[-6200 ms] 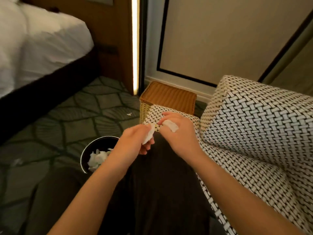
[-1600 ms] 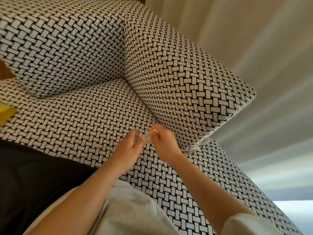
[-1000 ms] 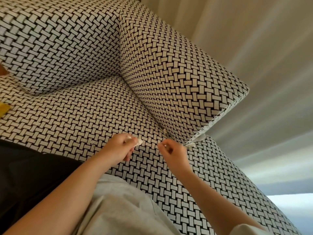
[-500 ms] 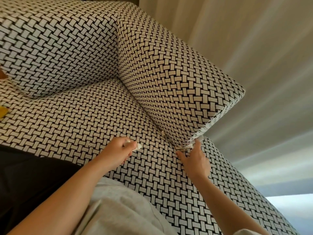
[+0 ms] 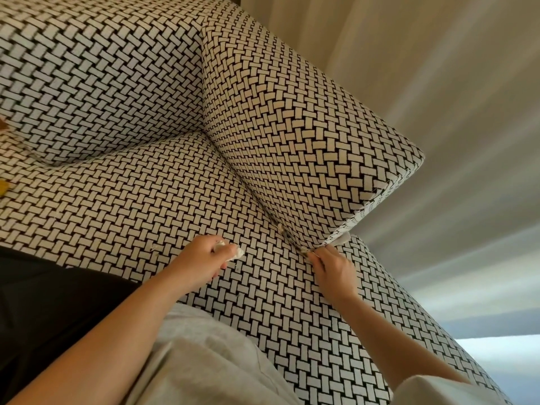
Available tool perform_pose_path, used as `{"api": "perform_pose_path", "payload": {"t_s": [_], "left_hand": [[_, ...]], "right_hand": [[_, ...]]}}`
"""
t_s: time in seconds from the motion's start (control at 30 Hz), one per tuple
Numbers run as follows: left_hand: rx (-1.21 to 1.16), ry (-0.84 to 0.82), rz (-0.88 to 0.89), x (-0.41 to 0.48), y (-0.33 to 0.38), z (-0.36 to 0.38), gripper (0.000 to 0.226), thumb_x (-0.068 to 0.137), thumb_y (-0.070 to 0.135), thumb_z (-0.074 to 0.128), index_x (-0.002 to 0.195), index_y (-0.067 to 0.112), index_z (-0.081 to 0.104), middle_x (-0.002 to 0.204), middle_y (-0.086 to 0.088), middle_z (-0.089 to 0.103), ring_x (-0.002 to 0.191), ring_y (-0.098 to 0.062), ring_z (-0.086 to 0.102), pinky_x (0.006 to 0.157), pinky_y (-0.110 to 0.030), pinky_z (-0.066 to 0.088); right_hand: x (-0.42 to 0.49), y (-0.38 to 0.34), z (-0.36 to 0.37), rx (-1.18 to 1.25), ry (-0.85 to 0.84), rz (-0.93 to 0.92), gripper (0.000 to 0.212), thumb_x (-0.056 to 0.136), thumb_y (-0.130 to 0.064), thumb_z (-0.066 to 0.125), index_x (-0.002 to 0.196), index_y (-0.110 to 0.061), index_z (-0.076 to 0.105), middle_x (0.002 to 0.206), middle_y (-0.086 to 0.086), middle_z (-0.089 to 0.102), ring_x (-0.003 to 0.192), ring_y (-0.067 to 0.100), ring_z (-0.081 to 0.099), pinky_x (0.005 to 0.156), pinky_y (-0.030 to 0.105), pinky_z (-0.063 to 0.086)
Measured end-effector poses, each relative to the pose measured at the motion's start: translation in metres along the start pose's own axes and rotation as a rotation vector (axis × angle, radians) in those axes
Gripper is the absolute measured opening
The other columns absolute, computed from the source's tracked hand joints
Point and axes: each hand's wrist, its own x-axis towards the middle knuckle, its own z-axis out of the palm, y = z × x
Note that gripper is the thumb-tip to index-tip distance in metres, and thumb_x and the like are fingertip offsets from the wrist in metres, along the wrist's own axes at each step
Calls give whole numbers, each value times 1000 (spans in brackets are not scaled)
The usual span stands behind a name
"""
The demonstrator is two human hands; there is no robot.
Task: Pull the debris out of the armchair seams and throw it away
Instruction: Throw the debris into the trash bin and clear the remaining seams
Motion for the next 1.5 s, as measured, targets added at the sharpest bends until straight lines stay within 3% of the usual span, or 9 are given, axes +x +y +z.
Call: {"api": "perform_pose_path", "payload": {"t_s": [0.13,0.3,0.57,0.67,0.87,0.97,1.03,1.27,1.5], "left_hand": [[14,0,-2,1,0,1,11,95,30,46,85,32,50,76,1,57,62,-9,49,56,-19,42],[-10,12,-8,-1,-2,0,9,95,29,46,88,29,52,77,0,57,64,-10,50,58,-20,42],[-79,75,-12,-4,0,-9,13,96,27,45,90,23,56,73,2,55,60,-8,49,53,-17,42],[-158,129,-30,-9,-1,-22,16,97,28,43,94,20,56,71,1,54,58,-7,48,54,-16,42],[-540,355,-154,-32,-20,-72,17,97,28,43,93,20,58,71,0,50,58,-10,45,55,-20,40],[-704,459,-161,-49,-28,-101,25,97,30,43,101,11,59,62,3,44,50,-7,40,49,-20,37],[-785,532,-116,-66,-34,-127,29,97,30,42,95,8,59,57,4,40,44,-5,36,47,-20,34],[-748,821,17,-124,-61,-201,36,98,25,40,67,10,50,49,1,39,32,-5,30,37,-18,29],[-664,1160,-18,-196,-115,-249,39,99,25,38,72,4,58,41,5,45,35,-8,32,41,-21,34]], "right_hand": [[-13,-26,12,180,-4,-42,36,92,-34,44,74,-8,61,75,-2,52,50,10,47,37,23,45],[-14,-64,28,295,-82,-154,31,92,-25,47,74,-4,61,103,8,58,78,14,59,67,22,52],[10,-95,42,332,-181,-199,18,89,-16,48,91,-5,63,84,4,61,77,16,54,68,21,45],[25,-112,42,372,-262,-145,17,94,-13,50,82,-4,60,70,-1,54,60,8,47,55,13,38],[58,-184,39,611,-499,65,19,98,-19,42,84,-13,54,64,-6,51,44,0,38,38,11,33],[73,-232,31,741,-536,34,23,98,-18,42,78,-20,53,61,-8,48,40,-2,40,37,11,31],[82,-273,29,807,-564,-47,26,97,-16,42,74,-19,52,58,-8,46,39,-1,40,37,11,31],[97,-399,24,948,-689,-219,29,97,-20,43,73,-14,57,58,-7,46,45,-1,38,44,14,31],[81,-529,33,951,-789,-492,17,96,-22,45,90,-21,62,81,-13,59,75,0,54,66,15,41]]}}
